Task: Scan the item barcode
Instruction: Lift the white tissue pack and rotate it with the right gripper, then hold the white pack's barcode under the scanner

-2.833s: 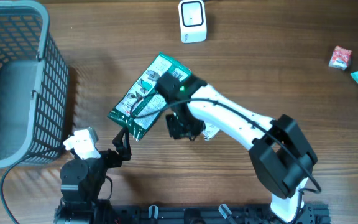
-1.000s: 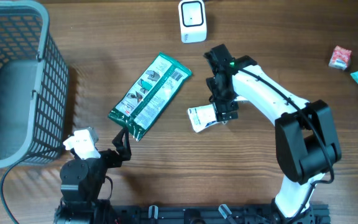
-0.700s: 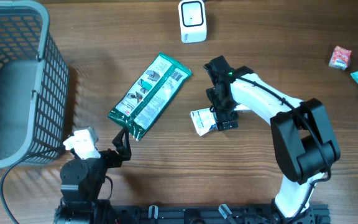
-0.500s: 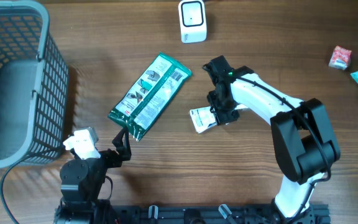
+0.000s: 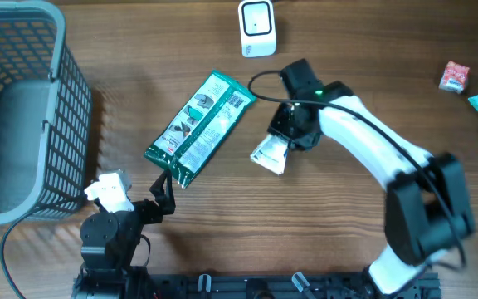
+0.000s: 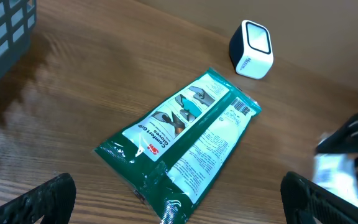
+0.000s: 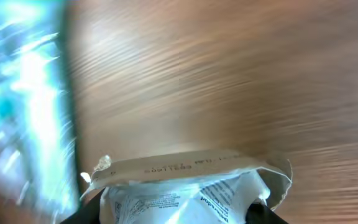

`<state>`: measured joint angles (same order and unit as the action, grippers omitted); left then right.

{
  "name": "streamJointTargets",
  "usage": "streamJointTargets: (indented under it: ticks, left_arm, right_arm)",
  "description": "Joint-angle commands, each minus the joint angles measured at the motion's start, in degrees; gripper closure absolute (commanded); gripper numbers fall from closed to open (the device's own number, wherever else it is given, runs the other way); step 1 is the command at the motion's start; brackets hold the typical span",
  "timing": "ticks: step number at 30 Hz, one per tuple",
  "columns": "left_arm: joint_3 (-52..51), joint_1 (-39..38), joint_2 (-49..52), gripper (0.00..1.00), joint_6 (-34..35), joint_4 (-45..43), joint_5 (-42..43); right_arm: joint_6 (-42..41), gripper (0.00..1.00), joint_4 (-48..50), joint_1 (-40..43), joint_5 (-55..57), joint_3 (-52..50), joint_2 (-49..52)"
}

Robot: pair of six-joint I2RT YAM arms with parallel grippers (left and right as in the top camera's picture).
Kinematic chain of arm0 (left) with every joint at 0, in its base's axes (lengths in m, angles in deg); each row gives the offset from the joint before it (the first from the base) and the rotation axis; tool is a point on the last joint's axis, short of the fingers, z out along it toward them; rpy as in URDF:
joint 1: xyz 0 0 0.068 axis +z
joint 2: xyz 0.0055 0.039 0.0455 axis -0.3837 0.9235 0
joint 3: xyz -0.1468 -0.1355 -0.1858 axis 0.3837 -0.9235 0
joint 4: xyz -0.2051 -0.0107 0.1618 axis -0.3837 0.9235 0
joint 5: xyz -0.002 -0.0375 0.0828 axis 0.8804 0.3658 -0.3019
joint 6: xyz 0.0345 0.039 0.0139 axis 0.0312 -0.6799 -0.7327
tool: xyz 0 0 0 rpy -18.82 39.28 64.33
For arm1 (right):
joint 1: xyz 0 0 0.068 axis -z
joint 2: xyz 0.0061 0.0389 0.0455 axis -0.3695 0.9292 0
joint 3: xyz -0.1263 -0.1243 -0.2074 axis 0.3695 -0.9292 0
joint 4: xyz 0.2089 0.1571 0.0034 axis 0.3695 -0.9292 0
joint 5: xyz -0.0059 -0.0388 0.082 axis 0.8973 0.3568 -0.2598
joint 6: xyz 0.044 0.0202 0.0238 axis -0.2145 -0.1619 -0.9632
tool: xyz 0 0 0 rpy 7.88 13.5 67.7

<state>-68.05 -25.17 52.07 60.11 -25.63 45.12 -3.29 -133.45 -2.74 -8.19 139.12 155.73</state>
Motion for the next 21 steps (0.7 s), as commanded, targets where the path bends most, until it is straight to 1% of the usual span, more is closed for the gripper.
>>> streamJointTargets:
  ticks: [1, 4, 6, 8, 12, 18, 21]
  left_arm:
    - [-0.2, 0.3, -0.2, 0.00, 0.5, -0.1, -0.7]
    - [-0.2, 0.3, -0.2, 0.00, 0.5, -0.1, -0.7]
    - [-0.2, 0.3, -0.2, 0.00, 0.5, -0.1, -0.7]
    - [-0.2, 0.3, -0.2, 0.00, 0.5, -0.1, -0.7]
    - [-0.2, 0.3, -0.2, 0.00, 0.5, -0.1, -0.7]
    - [-0.2, 0.3, -0.2, 0.00, 0.5, -0.1, -0.7]
    - [-0.2, 0.3, -0.2, 0.00, 0.5, -0.1, -0.7]
  right_arm:
    - [24.2, 0.52, -0.4, 0.2, -14.1, 2.0, -9.2]
    - [33.9, 0.51, -0.2, 0.2, -25.0, 2.0, -12.2]
    - [41.9, 0.51, -0.7, 0.2, -35.4, 2.0, -12.8]
    - [47.5, 0.51, -1.5, 0.2, -42.5, 2.0, -12.8]
    - [48.1, 0.51, -2.1, 0.2, -43.7, 2.0, -12.8]
    - [44.7, 0.52, -2.1, 0.2, -43.9, 2.0, -12.8]
    - [44.9, 0.46, -0.6, 0.2, -42.5, 2.0, -12.8]
